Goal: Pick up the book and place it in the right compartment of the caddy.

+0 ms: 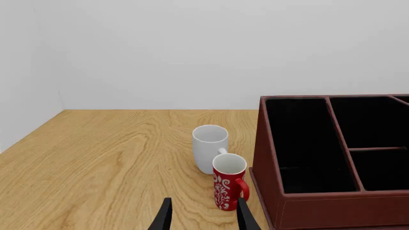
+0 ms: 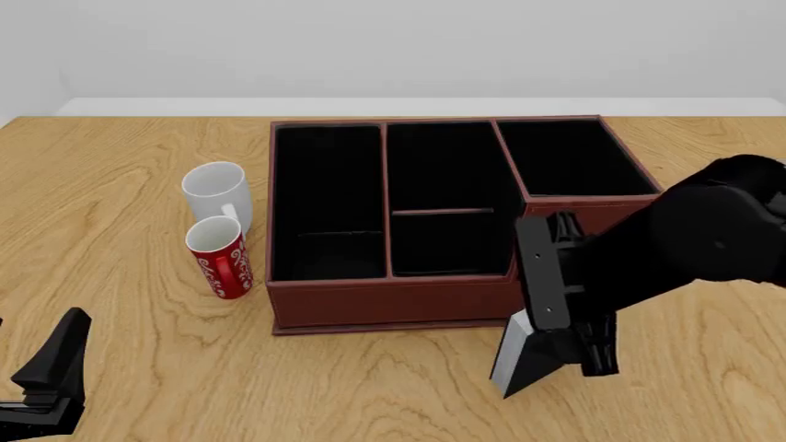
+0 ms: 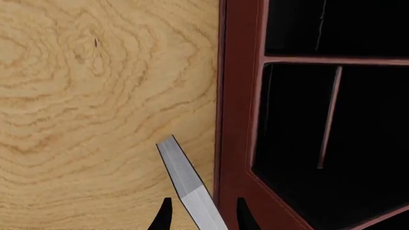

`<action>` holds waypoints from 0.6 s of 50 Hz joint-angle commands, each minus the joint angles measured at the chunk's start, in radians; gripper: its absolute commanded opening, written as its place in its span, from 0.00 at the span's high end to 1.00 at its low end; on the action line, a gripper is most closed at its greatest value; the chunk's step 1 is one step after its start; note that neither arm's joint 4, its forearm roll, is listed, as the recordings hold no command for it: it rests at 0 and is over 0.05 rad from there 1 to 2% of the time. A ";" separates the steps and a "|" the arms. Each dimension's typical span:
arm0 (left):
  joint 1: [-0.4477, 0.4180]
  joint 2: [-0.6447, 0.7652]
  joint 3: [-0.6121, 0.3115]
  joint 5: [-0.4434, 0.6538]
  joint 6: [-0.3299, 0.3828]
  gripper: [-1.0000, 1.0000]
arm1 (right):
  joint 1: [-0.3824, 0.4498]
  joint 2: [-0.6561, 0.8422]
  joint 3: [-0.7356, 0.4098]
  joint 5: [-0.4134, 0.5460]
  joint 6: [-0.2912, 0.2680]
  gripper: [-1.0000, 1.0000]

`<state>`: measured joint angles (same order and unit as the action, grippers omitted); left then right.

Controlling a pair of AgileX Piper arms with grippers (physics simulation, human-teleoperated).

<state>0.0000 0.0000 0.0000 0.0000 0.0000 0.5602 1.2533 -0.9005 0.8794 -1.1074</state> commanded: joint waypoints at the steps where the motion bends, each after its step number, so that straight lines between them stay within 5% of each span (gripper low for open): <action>1: 0.000 0.000 0.000 0.000 0.000 0.00 | -0.025 0.028 -0.020 0.005 -0.020 0.00; 30: 0.000 0.000 0.000 0.000 0.000 0.00 | 0.002 0.033 0.039 -0.027 0.026 0.00</action>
<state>0.0000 0.0000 0.0000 0.0000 0.0000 0.5585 1.2832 -0.8784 0.8632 -1.0945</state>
